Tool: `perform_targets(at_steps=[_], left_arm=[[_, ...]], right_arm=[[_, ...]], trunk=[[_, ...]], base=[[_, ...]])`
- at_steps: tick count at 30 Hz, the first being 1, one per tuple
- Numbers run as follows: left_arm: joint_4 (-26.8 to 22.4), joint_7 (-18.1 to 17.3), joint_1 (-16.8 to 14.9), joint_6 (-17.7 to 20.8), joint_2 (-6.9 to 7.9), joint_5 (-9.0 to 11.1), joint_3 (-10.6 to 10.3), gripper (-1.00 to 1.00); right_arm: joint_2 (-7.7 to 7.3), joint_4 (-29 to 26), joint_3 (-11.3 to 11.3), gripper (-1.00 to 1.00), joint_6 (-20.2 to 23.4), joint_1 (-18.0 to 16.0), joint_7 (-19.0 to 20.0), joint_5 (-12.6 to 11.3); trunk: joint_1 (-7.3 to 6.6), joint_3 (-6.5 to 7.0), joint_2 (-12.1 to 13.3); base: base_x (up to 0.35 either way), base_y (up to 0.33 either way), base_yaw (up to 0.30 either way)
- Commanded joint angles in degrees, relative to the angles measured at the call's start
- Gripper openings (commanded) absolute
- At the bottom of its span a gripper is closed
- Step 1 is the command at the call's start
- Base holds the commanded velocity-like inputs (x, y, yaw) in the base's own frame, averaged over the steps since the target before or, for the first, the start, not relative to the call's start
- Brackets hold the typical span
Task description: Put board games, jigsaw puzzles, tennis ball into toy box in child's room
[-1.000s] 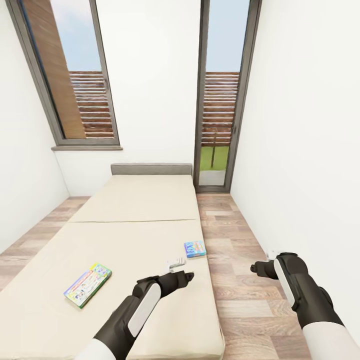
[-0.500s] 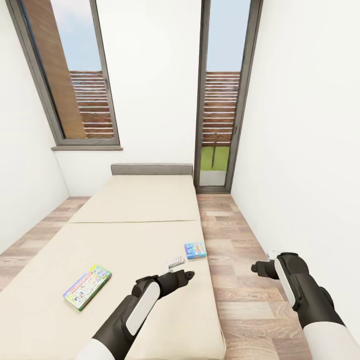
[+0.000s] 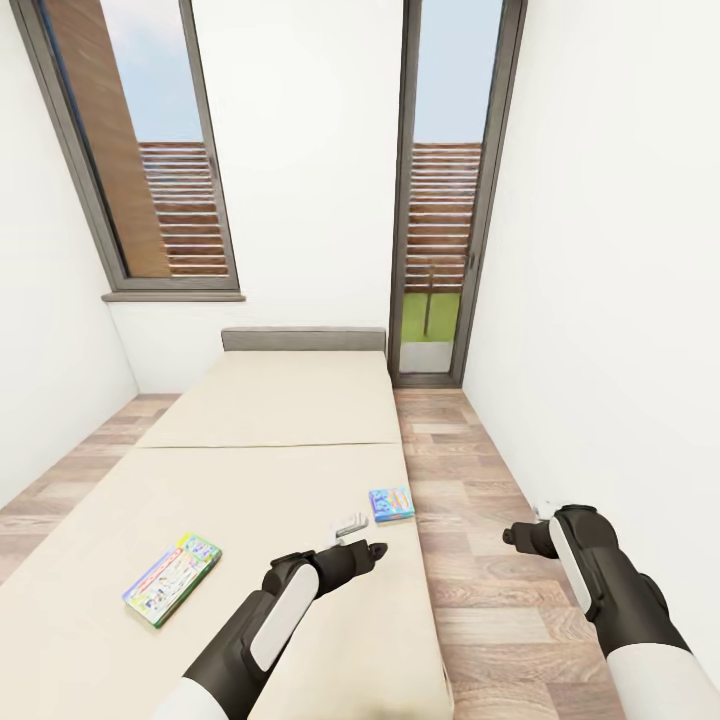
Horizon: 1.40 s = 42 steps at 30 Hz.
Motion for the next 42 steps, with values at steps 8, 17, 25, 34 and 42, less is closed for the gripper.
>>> perform_targets(at_steps=[8, 17, 25, 34, 42], left_arm=[[-0.09, 0.45, -0.04, 0.12, 0.07, 0.66, -0.07, 1.0], [-0.09, 0.41, -1.25, 0.51, -0.03, 1.12, 0.36, 1.0], [0.04, 1.98, -6.98, 4.69, -0.07, 2.45, 1.2, 1.0], [3.27, 11.37, -19.4, 12.87, 0.33, 10.64, 9.56, 1.0], [6.08, 13.68, -22.53, 12.69, 2.12, 10.34, 12.69, 1.0]], right_arm=[[0.21, -0.11, 0.04, 1.0, 0.28, -0.03, -0.02, -0.19], [0.3, 0.13, -0.44, 1.0, 0.61, -0.29, -0.09, -0.19], [0.15, 0.27, -2.36, 1.0, 0.46, -0.85, -0.06, -0.61], [0.19, 0.19, -5.85, 1.0, 0.5, -1.15, 2.16, -2.84], [1.39, 0.27, -4.88, 1.0, 0.03, -2.38, 4.81, -2.99]], trunk=[[0.0, -0.06, -0.04], [0.0, -0.06, -0.04], [0.0, -0.06, -0.04], [0.0, -0.06, -0.04], [0.0, -0.06, -0.04]], base=[[0.002, 0.0, -0.013], [0.0, 0.0, -0.003], [0.0, 0.0, -0.001], [0.0, 0.0, 0.0], [0.0, 0.0, 0.0]])
